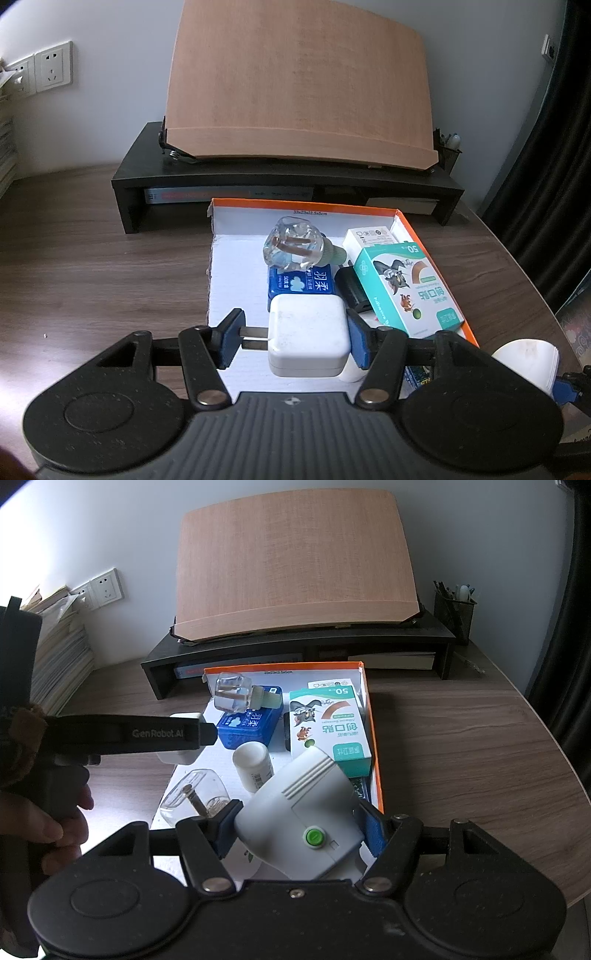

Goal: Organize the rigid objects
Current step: 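Carry the cube charger and white diffuser over the white box with both tools, then lower the diffuser and cube charger into the box and open both tools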

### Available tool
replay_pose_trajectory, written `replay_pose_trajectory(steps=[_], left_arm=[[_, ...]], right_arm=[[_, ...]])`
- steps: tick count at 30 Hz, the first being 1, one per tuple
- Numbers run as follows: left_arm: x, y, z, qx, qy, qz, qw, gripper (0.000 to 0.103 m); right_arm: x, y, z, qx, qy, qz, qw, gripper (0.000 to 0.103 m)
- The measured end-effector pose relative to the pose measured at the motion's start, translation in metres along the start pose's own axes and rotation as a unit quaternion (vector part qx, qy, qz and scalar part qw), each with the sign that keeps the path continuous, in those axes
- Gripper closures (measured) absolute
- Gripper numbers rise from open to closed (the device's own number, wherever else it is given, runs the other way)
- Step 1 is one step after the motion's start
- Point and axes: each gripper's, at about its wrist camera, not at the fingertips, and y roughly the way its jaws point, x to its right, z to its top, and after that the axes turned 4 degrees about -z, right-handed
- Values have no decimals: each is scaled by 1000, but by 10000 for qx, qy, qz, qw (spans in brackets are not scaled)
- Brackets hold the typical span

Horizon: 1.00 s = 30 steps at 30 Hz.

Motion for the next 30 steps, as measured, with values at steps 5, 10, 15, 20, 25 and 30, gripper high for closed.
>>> replay_pose_trajectory(steps=[5,10,15,20,25,30], left_arm=[[0,0,0,-2,3,5,10000,45],[0,3,0,-16,3,-17,10000,45],[0,6,0,-40,2,-51,10000,45],[1,10,0,-88,21,-94,9999,45],[0,15,2,-120,21,-90,9999,45],[-5,19,4,-168,-14,-53,9998,45]], right_arm=[[0,1,0,-2,4,-13,10000,23],[0,2,1,-10,4,-14,10000,23],[0,3,1,-14,1,-18,10000,23],[0,6,2,9,-5,-31,10000,24],[0,4,3,99,-21,-67,9999,24],[4,1,3,158,67,-129,9998,24]])
